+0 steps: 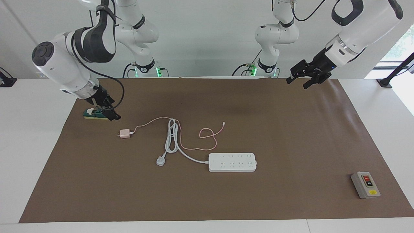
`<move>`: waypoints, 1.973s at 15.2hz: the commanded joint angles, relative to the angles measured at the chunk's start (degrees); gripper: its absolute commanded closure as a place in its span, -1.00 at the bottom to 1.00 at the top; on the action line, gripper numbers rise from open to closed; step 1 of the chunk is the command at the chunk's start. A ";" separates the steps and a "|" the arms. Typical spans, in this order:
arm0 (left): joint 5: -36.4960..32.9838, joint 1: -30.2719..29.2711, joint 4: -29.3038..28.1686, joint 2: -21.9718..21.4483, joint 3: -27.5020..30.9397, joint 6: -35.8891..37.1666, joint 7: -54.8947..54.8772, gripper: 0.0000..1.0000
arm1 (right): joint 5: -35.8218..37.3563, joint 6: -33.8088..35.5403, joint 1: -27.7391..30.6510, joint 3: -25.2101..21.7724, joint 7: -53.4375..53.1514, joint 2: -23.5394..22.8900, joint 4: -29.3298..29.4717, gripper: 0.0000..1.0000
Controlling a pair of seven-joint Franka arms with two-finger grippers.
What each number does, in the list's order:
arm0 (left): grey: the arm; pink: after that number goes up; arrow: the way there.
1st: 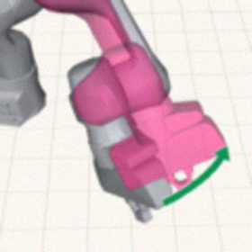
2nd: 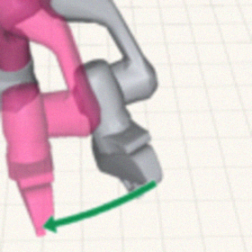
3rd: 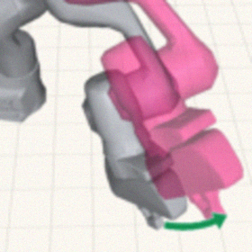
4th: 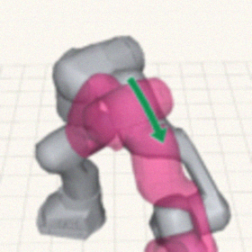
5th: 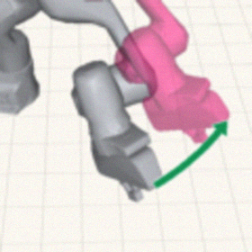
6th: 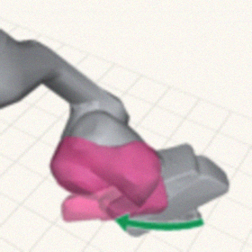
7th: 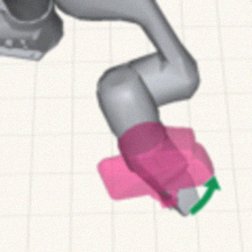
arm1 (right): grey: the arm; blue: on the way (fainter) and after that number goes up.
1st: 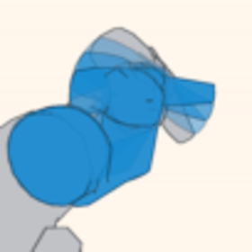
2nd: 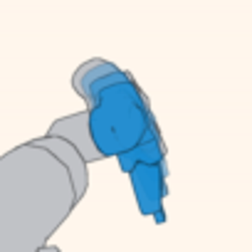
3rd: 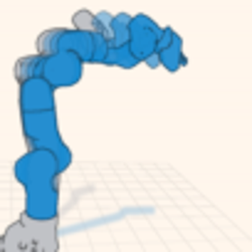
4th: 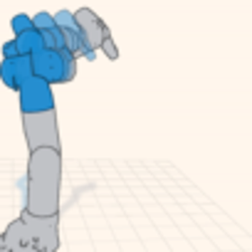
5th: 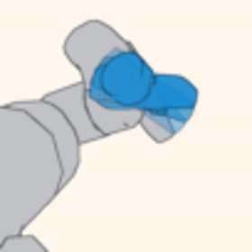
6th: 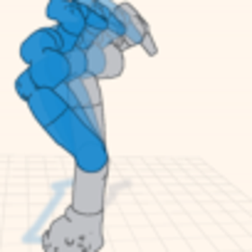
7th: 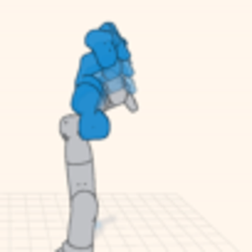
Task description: Plug charger into power strip
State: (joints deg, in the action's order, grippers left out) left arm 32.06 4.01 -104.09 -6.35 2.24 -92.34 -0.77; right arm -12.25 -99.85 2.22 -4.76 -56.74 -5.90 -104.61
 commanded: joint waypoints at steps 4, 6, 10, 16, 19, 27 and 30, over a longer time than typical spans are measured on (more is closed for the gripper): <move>30.19 1.35 -14.63 0.36 -0.22 -8.73 -13.43 -1.00 | -7.87 -7.11 3.84 0.54 -0.31 -1.30 -7.01 -1.00; 37.60 1.53 -16.31 3.44 -0.48 -8.82 -19.16 -1.00 | -9.36 -8.08 4.89 0.54 3.19 -3.75 -7.28 -1.00; 49.65 3.54 -20.53 9.24 -0.48 -8.38 -28.84 -1.00 | -15.96 -9.22 7.88 0.45 10.06 -9.65 -6.40 -1.00; 60.82 6.00 -21.07 21.82 -0.74 -5.66 -45.20 -1.00 | -22.72 -8.96 10.25 0.45 19.38 -12.47 -6.57 -1.00; 66.10 8.90 -21.24 22.17 -0.74 -4.60 -45.20 -1.00 | -25.62 -9.05 11.57 0.45 19.47 -14.31 -6.49 -1.00; 71.21 14.18 -14.13 24.37 -0.48 -5.74 -48.45 -1.00 | -27.92 -8.18 11.84 0.19 16.57 -15.99 -7.01 -1.00; 71.38 14.88 -12.90 24.72 -0.57 -8.45 -48.28 -1.00 | -27.66 -7.82 11.40 0.10 16.48 -15.90 -7.19 -1.00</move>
State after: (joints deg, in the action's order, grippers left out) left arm 102.74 17.61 -118.77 16.99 1.09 -98.69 -47.69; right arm -39.26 -108.08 13.32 -5.05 -39.66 -22.20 -111.42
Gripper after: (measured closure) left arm 0.000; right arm 0.000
